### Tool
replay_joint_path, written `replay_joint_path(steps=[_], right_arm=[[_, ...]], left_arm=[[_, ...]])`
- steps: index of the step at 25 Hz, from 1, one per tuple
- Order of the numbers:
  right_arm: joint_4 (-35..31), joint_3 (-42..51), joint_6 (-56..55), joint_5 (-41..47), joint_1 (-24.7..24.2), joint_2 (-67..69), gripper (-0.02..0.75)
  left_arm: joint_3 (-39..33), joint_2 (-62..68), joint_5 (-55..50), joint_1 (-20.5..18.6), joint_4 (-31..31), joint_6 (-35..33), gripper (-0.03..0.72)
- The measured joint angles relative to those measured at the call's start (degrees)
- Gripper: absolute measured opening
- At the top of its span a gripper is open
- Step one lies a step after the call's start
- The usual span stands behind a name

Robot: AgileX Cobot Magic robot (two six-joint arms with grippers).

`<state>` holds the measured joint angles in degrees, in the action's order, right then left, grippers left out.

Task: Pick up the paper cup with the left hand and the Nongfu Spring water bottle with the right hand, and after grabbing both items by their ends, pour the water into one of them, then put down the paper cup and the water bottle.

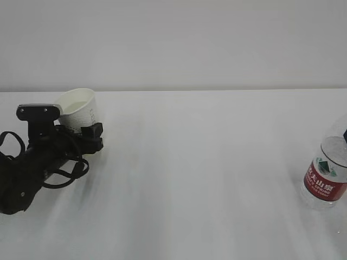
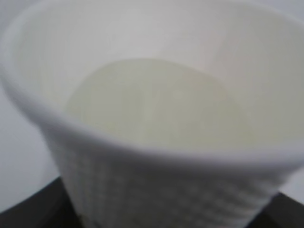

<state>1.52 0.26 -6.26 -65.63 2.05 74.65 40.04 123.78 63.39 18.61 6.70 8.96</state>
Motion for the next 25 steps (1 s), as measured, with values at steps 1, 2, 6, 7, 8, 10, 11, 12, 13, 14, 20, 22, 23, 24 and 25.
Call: replay_joint_path(steps=[1,2,6,7,8,10,11,12,13,14,20,22,23,24,25], right_arm=[[-0.1,0.0,0.0,0.0,0.0,0.0,0.621],[-0.1,0.0,0.0,0.0,0.0,0.0,0.619],[-0.1,0.0,0.0,0.0,0.0,0.0,0.612],[-0.1,0.0,0.0,0.0,0.0,0.0,0.610],[-0.1,0.0,0.0,0.0,0.0,0.0,0.610],[-0.1,0.0,0.0,0.0,0.0,0.0,0.610],[-0.1,0.0,0.0,0.0,0.0,0.0,0.610],[-0.1,0.0,0.0,0.0,0.0,0.0,0.610],[-0.1,0.0,0.0,0.0,0.0,0.0,0.609],[-0.1,0.0,0.0,0.0,0.0,0.0,0.608],[-0.1,0.0,0.0,0.0,0.0,0.0,0.607],[-0.1,0.0,0.0,0.0,0.0,0.0,0.603],[-0.1,0.0,0.0,0.0,0.0,0.0,0.601],[-0.1,0.0,0.0,0.0,0.0,0.0,0.599],[-0.1,0.0,0.0,0.0,0.0,0.0,0.598]], left_arm=[[-0.2,-0.2,0.1,0.0,0.6,-0.1,0.517],[-0.4,-0.3,0.1,0.0,1.4,-0.1,0.517],[-2.1,-0.4,0.1,0.0,4.4,-0.1,0.517],[-2.4,-0.4,0.3,0.0,4.5,-0.1,0.517],[-2.5,-0.4,0.4,0.0,4.6,-0.1,0.517],[-2.7,-0.5,0.5,0.0,4.8,-0.1,0.517],[-2.8,-0.5,0.5,0.0,4.8,-0.1,0.517],[-2.8,-0.5,0.5,0.0,4.8,-0.1,0.517],[-2.8,-0.5,0.5,0.0,4.8,-0.1,0.517],[-2.8,-0.5,0.5,0.0,4.8,-0.1,0.517],[-2.8,-0.5,0.5,0.0,4.6,-0.1,0.516],[-2.8,-0.5,0.5,0.0,4.6,-0.1,0.516],[-2.8,-0.5,0.5,0.0,4.6,-0.1,0.516],[-2.8,-0.5,0.5,0.0,4.6,-0.1,0.516],[-2.8,-0.5,0.5,0.0,4.6,-0.1,0.514]])
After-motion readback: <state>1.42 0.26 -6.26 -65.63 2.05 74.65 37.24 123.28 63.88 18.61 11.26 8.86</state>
